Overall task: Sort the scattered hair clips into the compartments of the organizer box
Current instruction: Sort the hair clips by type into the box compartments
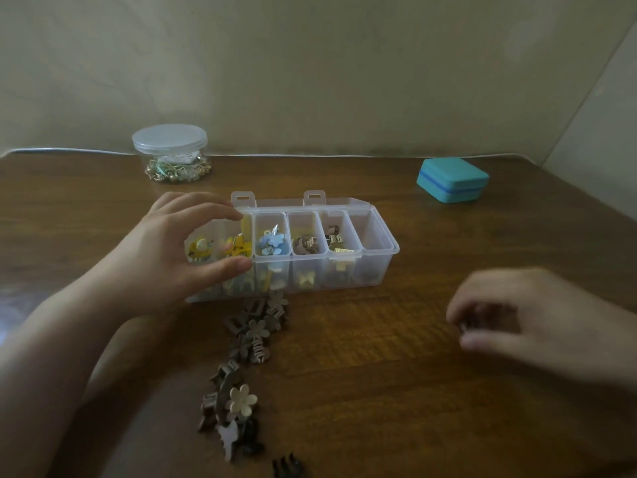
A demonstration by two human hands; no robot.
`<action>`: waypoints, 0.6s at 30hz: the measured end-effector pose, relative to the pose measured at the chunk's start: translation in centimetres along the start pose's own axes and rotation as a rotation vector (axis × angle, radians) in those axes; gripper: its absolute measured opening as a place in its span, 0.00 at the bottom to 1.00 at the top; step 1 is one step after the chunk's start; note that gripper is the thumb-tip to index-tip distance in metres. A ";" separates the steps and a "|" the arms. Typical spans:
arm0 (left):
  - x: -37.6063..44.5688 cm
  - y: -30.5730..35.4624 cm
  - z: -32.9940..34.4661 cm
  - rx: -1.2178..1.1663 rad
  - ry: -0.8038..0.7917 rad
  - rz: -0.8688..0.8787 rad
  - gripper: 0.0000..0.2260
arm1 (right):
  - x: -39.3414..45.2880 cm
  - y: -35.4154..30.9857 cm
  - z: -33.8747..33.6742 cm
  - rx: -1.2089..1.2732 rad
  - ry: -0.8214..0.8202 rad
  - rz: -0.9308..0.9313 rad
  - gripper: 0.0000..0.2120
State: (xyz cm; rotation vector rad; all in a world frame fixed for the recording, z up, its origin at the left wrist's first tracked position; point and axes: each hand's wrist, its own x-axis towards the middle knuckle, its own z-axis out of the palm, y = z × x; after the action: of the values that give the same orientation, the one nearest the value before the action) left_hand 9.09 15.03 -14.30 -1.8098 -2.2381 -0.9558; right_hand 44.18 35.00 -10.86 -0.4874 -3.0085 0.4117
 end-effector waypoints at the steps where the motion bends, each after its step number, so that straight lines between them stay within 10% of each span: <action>1: 0.0 0.1 0.0 -0.002 -0.003 -0.001 0.32 | 0.9 -0.5 -0.7 0.028 0.127 -0.031 0.13; 5: 0.0 0.2 0.0 -0.003 0.004 -0.003 0.32 | 6.6 -2.5 -2.9 0.273 0.548 -0.085 0.09; 9: -0.1 0.0 0.0 -0.007 0.003 -0.003 0.32 | 10.9 -2.5 -1.4 0.255 0.501 0.094 0.05; 13: -0.1 -0.2 0.1 0.006 0.003 0.003 0.31 | 10.1 -4.8 0.8 0.228 0.857 0.051 0.02; 18: -0.1 -0.1 0.2 0.003 0.007 0.008 0.31 | 9.4 -9.7 4.9 0.193 0.484 -0.369 0.10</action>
State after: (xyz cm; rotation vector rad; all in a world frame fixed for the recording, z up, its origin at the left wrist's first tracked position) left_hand 9.13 15.02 -14.53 -1.8093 -2.2257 -0.9550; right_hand 31.87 27.93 -12.71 -0.0048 -2.4815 0.4664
